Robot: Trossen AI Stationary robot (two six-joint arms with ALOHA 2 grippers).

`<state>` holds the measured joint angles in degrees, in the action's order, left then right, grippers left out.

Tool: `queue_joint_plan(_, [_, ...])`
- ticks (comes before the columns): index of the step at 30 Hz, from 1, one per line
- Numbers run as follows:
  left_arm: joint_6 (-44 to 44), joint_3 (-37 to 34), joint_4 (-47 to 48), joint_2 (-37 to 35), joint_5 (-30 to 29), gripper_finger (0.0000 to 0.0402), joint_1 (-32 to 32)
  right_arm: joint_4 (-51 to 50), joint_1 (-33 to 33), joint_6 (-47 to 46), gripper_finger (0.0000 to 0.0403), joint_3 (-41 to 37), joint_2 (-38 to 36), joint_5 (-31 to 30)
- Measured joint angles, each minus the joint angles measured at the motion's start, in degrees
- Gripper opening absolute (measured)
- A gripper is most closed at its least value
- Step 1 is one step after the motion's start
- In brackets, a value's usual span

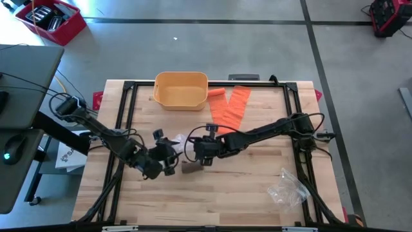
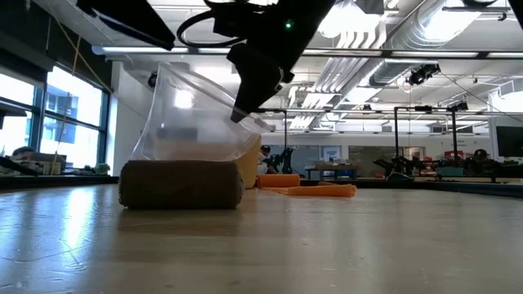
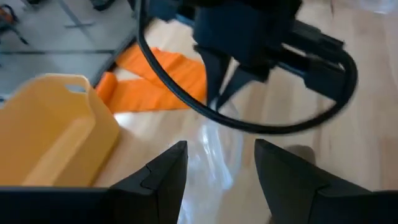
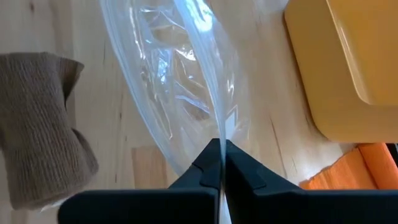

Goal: Roll bandage
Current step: Put the brown bandage into the left transparent zip bag

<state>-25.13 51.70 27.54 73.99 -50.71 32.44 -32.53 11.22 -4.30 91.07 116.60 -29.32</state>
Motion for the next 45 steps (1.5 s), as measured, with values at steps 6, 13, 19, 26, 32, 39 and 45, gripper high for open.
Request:
queue_joint_plan(6, [6.84,0.0,-1.98,2.16,2.96,0.0179,-5.92,2.93,0.0,1.82,0.0,0.0,0.0,0.2])
queue_joint_plan(13, [8.86,-0.02,-1.78,5.17,7.52,0.0179,-9.68,3.26,0.08,1.79,0.0,0.0,0.0,0.48])
queue_joint_plan(19, [8.39,-2.42,-2.22,5.89,7.79,0.0179,-9.69,4.33,0.67,1.82,0.0,0.0,0.0,0.52])
queue_joint_plan(26, [7.62,-4.44,-3.96,5.89,8.41,0.0179,-8.71,4.21,0.49,1.79,0.0,0.0,0.0,0.64])
queue_joint_plan(32, [10.75,-4.5,-9.37,5.89,8.22,0.0179,-8.6,4.17,-0.51,0.23,0.0,0.0,0.0,0.72])
queue_joint_plan(39, [7.59,-4.5,-4.8,5.89,8.19,0.0166,-9.98,4.18,0.08,1.75,0.0,0.0,0.0,0.9])
queue_joint_plan(45, [4.05,-4.5,-0.3,5.89,10.14,0.0113,-9.94,4.19,0.53,2.97,0.0,0.0,0.0,0.9])
